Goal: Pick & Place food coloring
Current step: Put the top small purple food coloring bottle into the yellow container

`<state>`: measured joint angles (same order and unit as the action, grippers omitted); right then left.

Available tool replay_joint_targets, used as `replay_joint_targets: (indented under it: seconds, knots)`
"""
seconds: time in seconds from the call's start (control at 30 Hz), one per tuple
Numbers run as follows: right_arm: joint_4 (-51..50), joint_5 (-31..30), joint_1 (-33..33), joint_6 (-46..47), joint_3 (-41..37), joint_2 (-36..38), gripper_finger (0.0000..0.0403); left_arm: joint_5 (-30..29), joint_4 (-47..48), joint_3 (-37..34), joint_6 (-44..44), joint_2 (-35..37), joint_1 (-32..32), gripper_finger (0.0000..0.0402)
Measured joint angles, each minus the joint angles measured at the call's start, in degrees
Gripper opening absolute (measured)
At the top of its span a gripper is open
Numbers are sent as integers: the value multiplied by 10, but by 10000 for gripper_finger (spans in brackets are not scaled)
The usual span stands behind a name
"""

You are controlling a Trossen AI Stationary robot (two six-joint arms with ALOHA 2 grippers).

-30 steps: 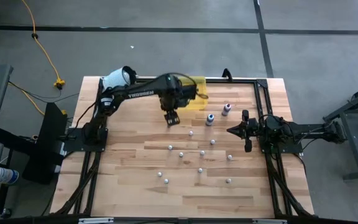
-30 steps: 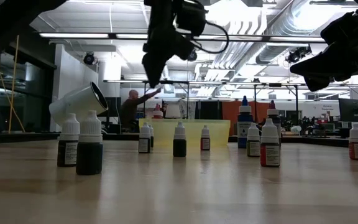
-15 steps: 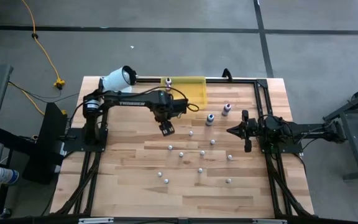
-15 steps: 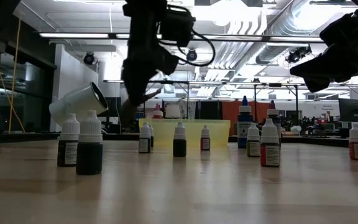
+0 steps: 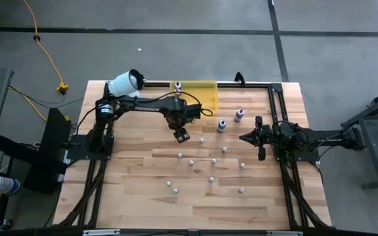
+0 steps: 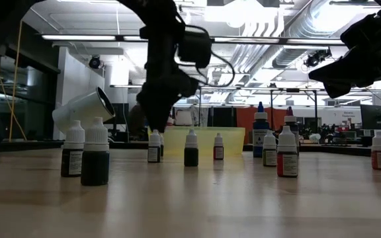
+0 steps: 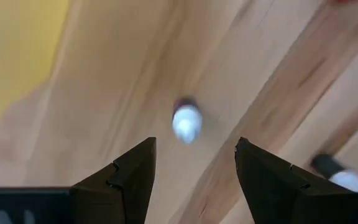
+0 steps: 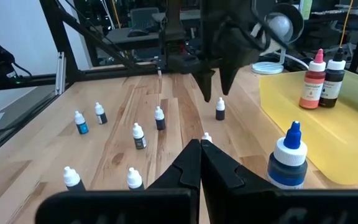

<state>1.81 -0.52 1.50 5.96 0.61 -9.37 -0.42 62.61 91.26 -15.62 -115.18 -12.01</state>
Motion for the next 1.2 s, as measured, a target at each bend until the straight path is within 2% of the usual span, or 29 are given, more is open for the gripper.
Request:
replay_joint_targets:
  seconds: [0.53,0.9,1.2]
  knots:
    - [1,0,0,0,0,1,0,-1,-30,1,18,-24,0,202]
    - [1,0,0,0,0,1,0,-14,-31,1,34,-24,-1,128]
    - [1,1,0,0,0,1,0,-17,-30,1,34,-24,-4,97]
